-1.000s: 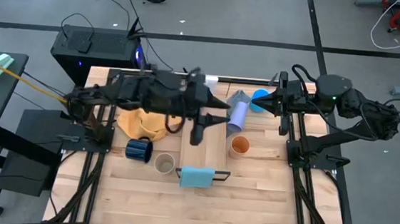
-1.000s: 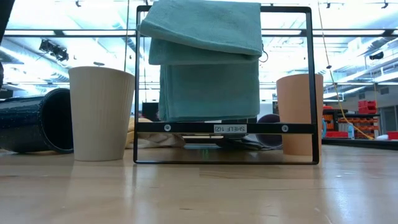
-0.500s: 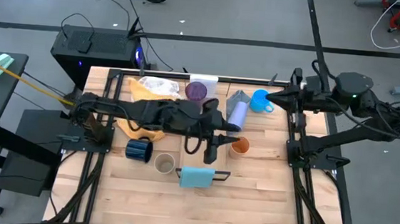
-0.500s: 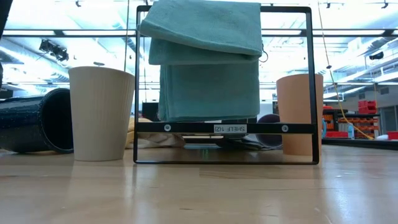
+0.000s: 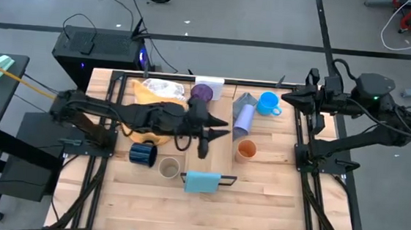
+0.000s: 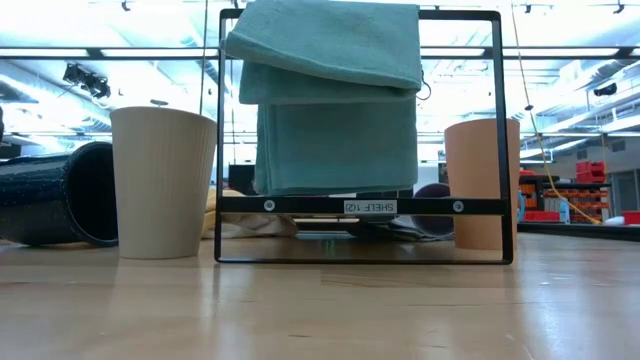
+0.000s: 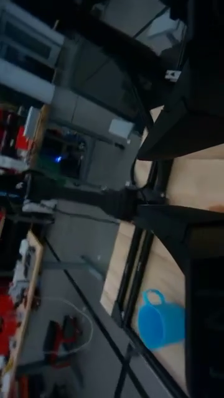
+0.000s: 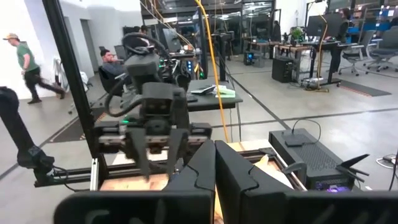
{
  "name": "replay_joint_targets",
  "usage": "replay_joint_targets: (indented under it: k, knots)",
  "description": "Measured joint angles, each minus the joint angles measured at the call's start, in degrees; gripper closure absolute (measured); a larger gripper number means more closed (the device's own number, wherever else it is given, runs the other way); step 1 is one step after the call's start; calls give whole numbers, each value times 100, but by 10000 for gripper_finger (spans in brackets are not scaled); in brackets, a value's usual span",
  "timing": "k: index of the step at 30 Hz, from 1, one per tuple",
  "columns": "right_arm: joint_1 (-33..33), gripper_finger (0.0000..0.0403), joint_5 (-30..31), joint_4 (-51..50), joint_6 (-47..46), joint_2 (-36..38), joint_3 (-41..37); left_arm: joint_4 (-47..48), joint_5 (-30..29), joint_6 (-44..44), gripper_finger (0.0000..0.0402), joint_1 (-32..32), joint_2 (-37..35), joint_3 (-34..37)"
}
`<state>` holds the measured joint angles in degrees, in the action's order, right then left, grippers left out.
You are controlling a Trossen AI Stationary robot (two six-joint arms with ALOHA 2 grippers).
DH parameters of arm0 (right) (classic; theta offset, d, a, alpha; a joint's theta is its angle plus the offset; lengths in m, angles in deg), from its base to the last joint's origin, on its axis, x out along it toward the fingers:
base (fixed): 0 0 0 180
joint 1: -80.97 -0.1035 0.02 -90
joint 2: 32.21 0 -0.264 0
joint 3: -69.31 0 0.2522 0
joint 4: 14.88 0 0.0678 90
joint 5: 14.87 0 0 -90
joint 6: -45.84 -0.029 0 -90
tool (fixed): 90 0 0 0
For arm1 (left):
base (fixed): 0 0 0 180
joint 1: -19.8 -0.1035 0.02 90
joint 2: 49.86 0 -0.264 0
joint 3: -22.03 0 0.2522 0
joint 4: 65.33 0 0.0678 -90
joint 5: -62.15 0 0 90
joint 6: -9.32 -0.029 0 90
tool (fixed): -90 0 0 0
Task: Stack small to large cups/mugs on shelf
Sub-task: Put the orange cup on the shelf
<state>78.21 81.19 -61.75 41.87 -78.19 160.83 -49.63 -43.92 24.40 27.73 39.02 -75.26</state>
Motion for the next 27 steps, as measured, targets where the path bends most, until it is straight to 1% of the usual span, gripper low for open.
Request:
replay_joint_targets:
  k: [5,8,10,12,17,19,22,27]
  knots:
    - [0,394,0,-10,0,-2,0,125,-226,88,278,-16,-617,684]
    - [0,394,9,-10,0,-2,2,796,-331,205,280,-16,-916,851]
    - [1,394,42,-10,0,-4,0,1608,-432,430,280,-16,-1077,962]
    - [2,394,54,-23,-34,-4,0,2088,-465,663,277,-16,-1169,1084]
    - [0,394,76,-36,-60,-4,0,2826,-475,991,271,-16,-1304,1130]
    - [1,394,76,-43,-83,-18,0,3270,-457,1137,272,-9,-1313,1134]
    - [1,394,78,-50,-103,-25,0,3774,-189,1349,275,-9,-1328,1132]
    - [2,394,120,-75,-107,-42,0,4489,626,1752,277,11,-1326,1134]
